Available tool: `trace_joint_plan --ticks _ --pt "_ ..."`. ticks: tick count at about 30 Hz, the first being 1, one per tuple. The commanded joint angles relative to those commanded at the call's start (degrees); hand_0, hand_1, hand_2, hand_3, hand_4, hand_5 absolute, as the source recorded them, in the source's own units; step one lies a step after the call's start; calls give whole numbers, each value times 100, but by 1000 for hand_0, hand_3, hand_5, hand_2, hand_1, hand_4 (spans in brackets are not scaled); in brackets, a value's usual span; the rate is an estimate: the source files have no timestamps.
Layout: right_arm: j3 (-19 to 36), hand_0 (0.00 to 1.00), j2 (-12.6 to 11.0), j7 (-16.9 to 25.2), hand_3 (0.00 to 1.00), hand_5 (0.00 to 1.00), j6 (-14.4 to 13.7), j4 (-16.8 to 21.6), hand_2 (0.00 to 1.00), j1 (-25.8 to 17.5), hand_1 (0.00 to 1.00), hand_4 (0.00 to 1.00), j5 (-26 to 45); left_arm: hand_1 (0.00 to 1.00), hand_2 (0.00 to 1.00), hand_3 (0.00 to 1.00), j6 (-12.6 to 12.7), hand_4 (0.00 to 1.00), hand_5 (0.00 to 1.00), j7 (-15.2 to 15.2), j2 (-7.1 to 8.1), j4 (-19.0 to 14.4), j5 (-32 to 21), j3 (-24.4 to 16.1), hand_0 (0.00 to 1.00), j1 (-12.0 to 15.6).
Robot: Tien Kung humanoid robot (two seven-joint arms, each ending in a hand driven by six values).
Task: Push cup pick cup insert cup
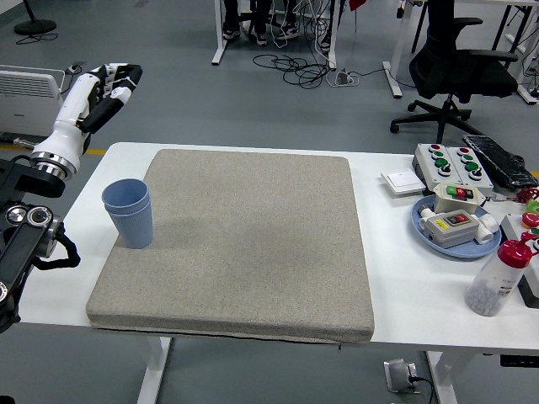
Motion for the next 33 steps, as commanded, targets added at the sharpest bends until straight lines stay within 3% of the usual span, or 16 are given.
trace_joint_plan --ticks 1,4,6,10,12,14,16,18,20,25,29,33 --pt "21 730 -3 2 585 562 -3 0 663 5 660 118 -11 891 898 843 101 621 998 -70 -28 -127 -223 -93 829 140" --pt "69 730 -10 13 585 562 -11 0 663 25 660 118 -33 891 898 843 283 621 998 -199 -113 -476 -968 -294 829 541" --pt "79 730 -11 16 585 562 -12 0 663 29 660 118 -37 891 898 843 304 621 998 -215 -131 -561 -1452 -333 829 646" --pt "147 729 -23 39 585 560 -27 0 660 58 658 117 -102 901 918 871 373 591 998 -373 -398 -1047 -2177 -656 854 1244" --pt "194 729 -22 55 585 560 -41 0 660 75 658 117 -106 901 918 871 249 591 998 -299 -576 -1297 -2144 -787 854 1649" --pt "203 727 -23 62 585 561 -44 0 658 82 659 117 -106 884 893 857 172 587 998 -221 -663 -1394 -2072 -849 846 1832" --pt "234 727 -27 80 585 561 -48 0 658 99 659 117 -121 884 893 857 -8 587 998 8 -940 -1653 -1831 -990 846 2228" --pt "279 727 -27 86 585 561 -49 0 658 111 659 117 -156 884 893 857 -81 587 998 29 -1146 -1882 -1738 -1003 846 2643" --pt "300 727 -29 90 585 560 -47 0 658 120 658 117 -180 883 893 850 -74 573 998 -69 -1239 -2026 -1706 -952 843 2980" --pt "336 727 -53 90 585 560 -32 0 658 141 658 117 -239 883 893 850 150 573 998 -655 -1286 -1977 -2020 -574 843 3434" --pt "347 727 -54 81 585 560 -33 0 658 133 657 117 -273 881 898 846 360 572 998 -1139 -1390 -1806 -2350 -518 849 3529" --pt "356 726 -55 68 583 562 -32 0 657 109 658 117 -315 883 900 844 304 574 998 -1179 -1408 -1701 -2411 -463 851 3586"
